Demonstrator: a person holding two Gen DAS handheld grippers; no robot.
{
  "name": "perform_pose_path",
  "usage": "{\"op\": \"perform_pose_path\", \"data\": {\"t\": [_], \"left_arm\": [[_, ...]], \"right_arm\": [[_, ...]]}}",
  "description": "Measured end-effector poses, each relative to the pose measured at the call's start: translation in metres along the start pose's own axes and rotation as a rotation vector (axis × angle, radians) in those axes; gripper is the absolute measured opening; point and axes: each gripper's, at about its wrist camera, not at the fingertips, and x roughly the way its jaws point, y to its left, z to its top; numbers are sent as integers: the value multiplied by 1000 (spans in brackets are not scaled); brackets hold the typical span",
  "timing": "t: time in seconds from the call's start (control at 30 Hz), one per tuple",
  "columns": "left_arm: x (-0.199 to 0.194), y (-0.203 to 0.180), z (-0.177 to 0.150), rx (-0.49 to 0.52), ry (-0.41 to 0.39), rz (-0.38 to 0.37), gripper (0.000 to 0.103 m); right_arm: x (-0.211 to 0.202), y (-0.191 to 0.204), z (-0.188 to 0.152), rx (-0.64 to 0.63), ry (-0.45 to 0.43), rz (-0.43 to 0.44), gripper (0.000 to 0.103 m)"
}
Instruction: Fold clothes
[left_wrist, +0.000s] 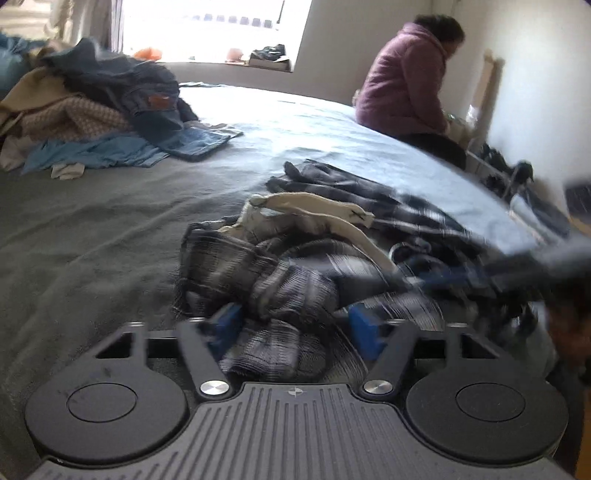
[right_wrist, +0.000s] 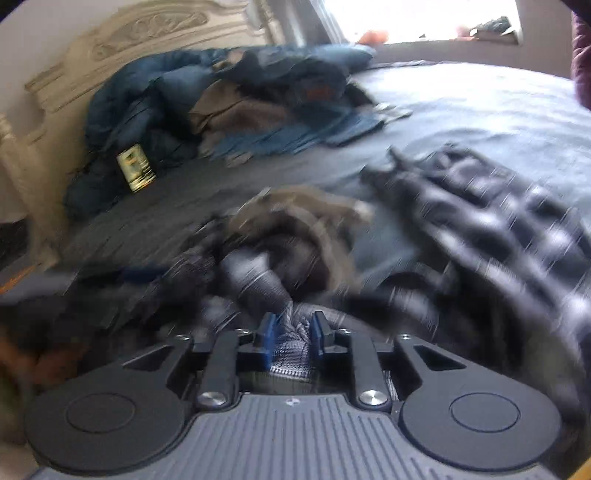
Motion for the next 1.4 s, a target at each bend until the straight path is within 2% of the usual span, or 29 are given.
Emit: {"op": "perform_pose_path", "data": {"t": [0.07,0.13,0.27,0.37,0.43,0.47,0.53,0.57,0.63,0.73,0.77,0.83,0.87,0.9,0.93,1.0,1.07,1.13,1.17,1.23,1.33,1.4], "left_arm": [[-3,11,1,-47,-4,-10,48],[-10,20,1,-93,-28,-2,40],[-24,44,-6,-199,-71,7,40],[-30,52,-11,-245,-78,-18,41],[-33,47,-15,-225,-85,-30,54],[-33,43,-16,-209,-90,-35,56],[-30,34,-17,-179,-102,-47,59],[-28,31,-17,-166,-107,-47,60],[-20,28,-15,-149,-107,-28,60],[-17,22,-14,-124,-102,-32,61],[-18,20,-15,-112,-106,-38,62],[-21,17,-20,-87,-118,-42,73],[-21,15,-22,-77,-117,-41,73],[-20,14,-24,-68,-115,-46,74],[-19,13,-27,-64,-112,-60,74],[-16,14,-31,-64,-117,-62,75],[-10,16,-34,-72,-126,-16,71],[-8,27,-33,-129,-129,-2,48],[-8,34,-32,-167,-130,-2,47],[-13,50,-30,-240,-145,-8,33],[-29,71,-32,-320,-186,-17,28],[-40,83,-36,-369,-207,-17,28]], "right_arm": [[-11,5,-10,-30,26,22,19],[-16,13,-22,-46,68,43,18],[-20,40,-49,-114,142,67,18],[-30,47,-35,-171,114,70,19],[-40,38,-13,-123,38,90,21],[-44,32,-1,-96,-1,90,25],[-42,14,25,-27,-74,62,44],[-36,5,36,8,-86,47,45],[-13,-14,54,85,-67,23,47],[32,-39,69,222,23,30,49],[45,-45,71,246,52,34,49],[69,-56,74,304,92,41,49],[79,-60,75,336,104,48,48],[86,-63,76,361,107,63,44],[90,-63,78,371,104,78,34],[94,-59,83,372,93,62,25],[94,-51,91,338,72,40,20],[90,-37,102,278,34,30,18],[88,-30,108,242,12,30,18],[77,-11,120,158,-36,36,18],[68,21,137,7,-116,53,17],[65,43,147,-98,-171,67,12]]}}
